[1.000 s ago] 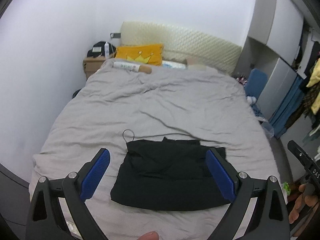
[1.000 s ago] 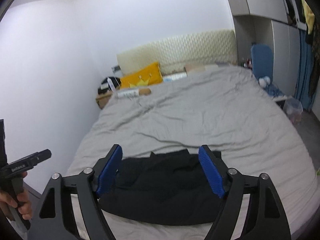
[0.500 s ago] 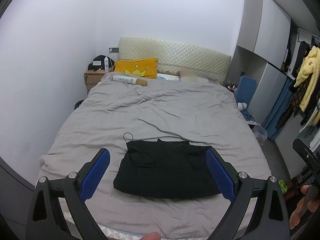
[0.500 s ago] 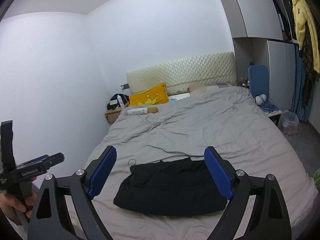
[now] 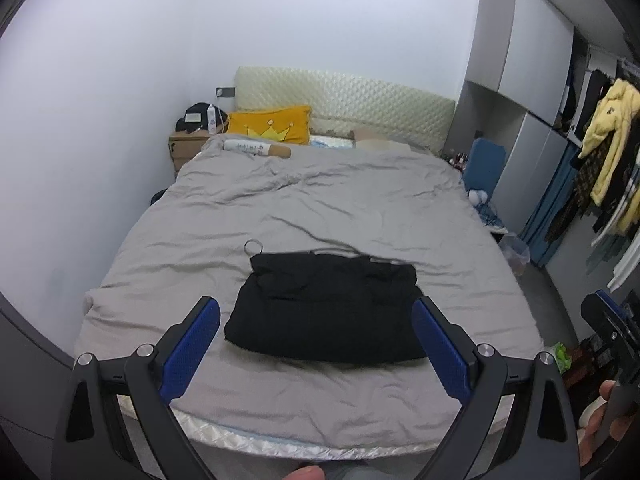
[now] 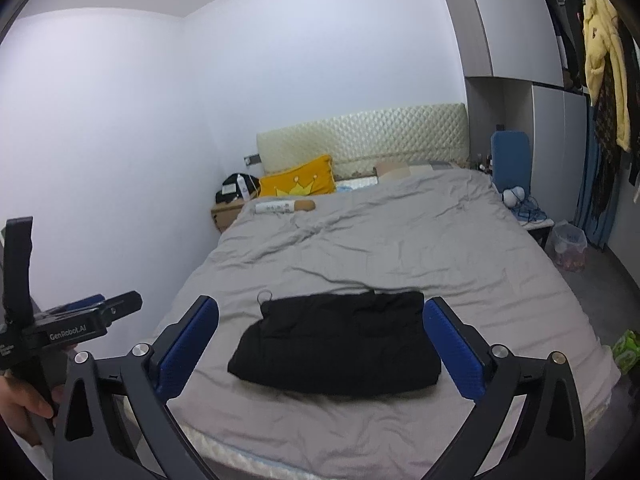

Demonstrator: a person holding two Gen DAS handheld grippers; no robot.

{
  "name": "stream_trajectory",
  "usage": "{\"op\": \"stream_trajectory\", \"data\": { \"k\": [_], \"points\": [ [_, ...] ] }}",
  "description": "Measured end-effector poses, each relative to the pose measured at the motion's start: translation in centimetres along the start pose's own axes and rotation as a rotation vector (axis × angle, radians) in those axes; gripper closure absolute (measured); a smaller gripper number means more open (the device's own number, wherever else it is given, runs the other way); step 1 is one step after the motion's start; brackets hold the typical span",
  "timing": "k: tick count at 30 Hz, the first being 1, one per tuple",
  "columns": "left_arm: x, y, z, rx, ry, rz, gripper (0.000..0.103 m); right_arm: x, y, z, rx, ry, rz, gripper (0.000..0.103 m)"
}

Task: Fold large clothes

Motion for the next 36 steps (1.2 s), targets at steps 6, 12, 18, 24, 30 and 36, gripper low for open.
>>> {"op": "stream_trajectory", "data": {
  "k": [6, 12, 18, 24, 30, 36],
  "points": [
    [-2.7, 0.1, 0.6, -0.006, -0.013, -0.036, 0.006, -2.3, 0.0, 0.0, -0.003, 0.006, -0.034, 0.000],
    [-4.7, 0.1, 1.0, -0.012, -0.017, -0.057, 0.006, -4.5, 0.3, 0.1, -0.014, 0.006, -0.073, 0.000],
    [-6.7, 0.2, 0.9, -0.011, -0.019, -0.088, 0.006, -6.6, 0.5, 0.1, -0.016, -0.005, -0.106, 0.000],
    [-8.0, 0.7, 0.3, -0.006, -0.022, -0.105, 0.006, -7.8, 0.8, -0.5, -0.014, -0.014, -0.123, 0.000],
    [-9.0, 1.2, -0.2, 0.006, -0.018, -0.108, 0.006, -8.6, 0.9, -1.2, -0.006, -0.009, -0.129, 0.000],
    [-9.8, 1.3, -0.3, 0.006, -0.017, -0.114, 0.006, -9.2, 1.0, -1.2, -0.006, -0.011, -0.133, 0.000]
  ]
}}
Point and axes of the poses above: each gripper's, at about its wrist camera, not at the fingertips, and y roughly against the way its jaws point, z to its right, x to its top, the point moved 6 cm from there along -y, roughly the way its jaws point, and after that the axes turned 14 degrees about -z, right-handed, at the moved point
